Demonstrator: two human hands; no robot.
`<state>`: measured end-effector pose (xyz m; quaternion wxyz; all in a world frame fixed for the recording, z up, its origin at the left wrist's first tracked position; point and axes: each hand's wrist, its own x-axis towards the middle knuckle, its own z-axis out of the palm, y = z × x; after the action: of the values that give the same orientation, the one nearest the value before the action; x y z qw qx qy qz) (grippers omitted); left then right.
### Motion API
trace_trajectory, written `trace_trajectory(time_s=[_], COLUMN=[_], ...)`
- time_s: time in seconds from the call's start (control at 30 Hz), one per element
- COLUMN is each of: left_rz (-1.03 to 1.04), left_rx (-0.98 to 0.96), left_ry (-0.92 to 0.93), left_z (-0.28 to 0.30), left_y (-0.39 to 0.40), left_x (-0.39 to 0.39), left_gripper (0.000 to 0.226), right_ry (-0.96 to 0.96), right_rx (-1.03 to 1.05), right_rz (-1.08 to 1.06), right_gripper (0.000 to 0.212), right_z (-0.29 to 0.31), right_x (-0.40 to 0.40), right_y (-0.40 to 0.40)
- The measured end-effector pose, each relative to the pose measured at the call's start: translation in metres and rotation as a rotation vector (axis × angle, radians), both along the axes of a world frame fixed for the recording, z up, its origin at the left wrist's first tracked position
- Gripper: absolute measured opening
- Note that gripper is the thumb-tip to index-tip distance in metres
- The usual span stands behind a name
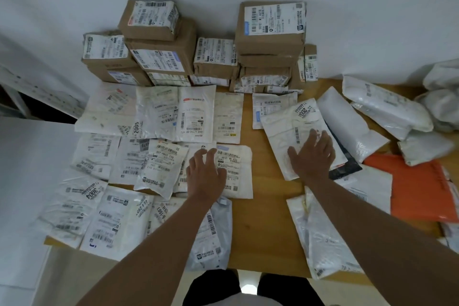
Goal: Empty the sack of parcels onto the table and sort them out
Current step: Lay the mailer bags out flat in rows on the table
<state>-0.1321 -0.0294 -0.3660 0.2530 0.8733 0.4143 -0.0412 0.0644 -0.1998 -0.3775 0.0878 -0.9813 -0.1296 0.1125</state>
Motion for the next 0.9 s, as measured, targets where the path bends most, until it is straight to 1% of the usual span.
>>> trace_trajectory(time_s=[0.1,0.2,0.27,0.37,0.47,0.53,0.67,0.73,0.83,0.9], left_rz=[-0.040,-0.072,-0.096,-0.083,-0.026,-0.023,0.118,0.189,0.292,0.324], left_rx=[-0.023,-0.078,-0.116,-0.195,-0.292,-0.304,-0.366,-0.380,-0.393,-0.349], left_ry=[-0.026,-0.035,-0.034,-0.024,0.004,0.029,-0.049,-0.073,-0.028,0.039], left_z=[0.003,0.005,0.005,0.004,-0.008,-0.015,-0.017,-0.021,-0.029,-0.032], left_y=[-0.011,-0.016,-0.017,-0.016,-0.010,-0.006,-0.007,-0.008,-0.011,-0.011], left_x=[0.017,0.032,0.045,0.066,0.096,0.119,0.167,0.186,0.207,0.214], left_gripper=[0.055,0.054,0.052,0.047,0.042,0.040,0.047,0.056,0.072,0.073], right_ry=[0.130,0.223,0.213,0.150,0.045,0.011,0.088,0.110,0.111,0.120], right_rx=[-0.120,-0.185,-0.175,-0.105,-0.019,-0.009,0.007,0.019,0.043,0.060], right_rz=[-0.065,-0.060,-0.059,-0.065,-0.080,-0.094,-0.127,-0.142,-0.152,-0.167], right_gripper=[0.104,0.114,0.117,0.114,0.097,0.090,0.098,0.100,0.100,0.101], right_z=[0.002,0.000,-0.002,-0.002,0.001,0.002,0.001,-0.002,-0.008,-0.010], right_x=[0.036,0.050,0.053,0.054,0.055,0.056,0.062,0.064,0.065,0.065], right_y=[-0.014,-0.015,-0.013,-0.013,-0.015,-0.017,-0.027,-0.033,-0.039,-0.041])
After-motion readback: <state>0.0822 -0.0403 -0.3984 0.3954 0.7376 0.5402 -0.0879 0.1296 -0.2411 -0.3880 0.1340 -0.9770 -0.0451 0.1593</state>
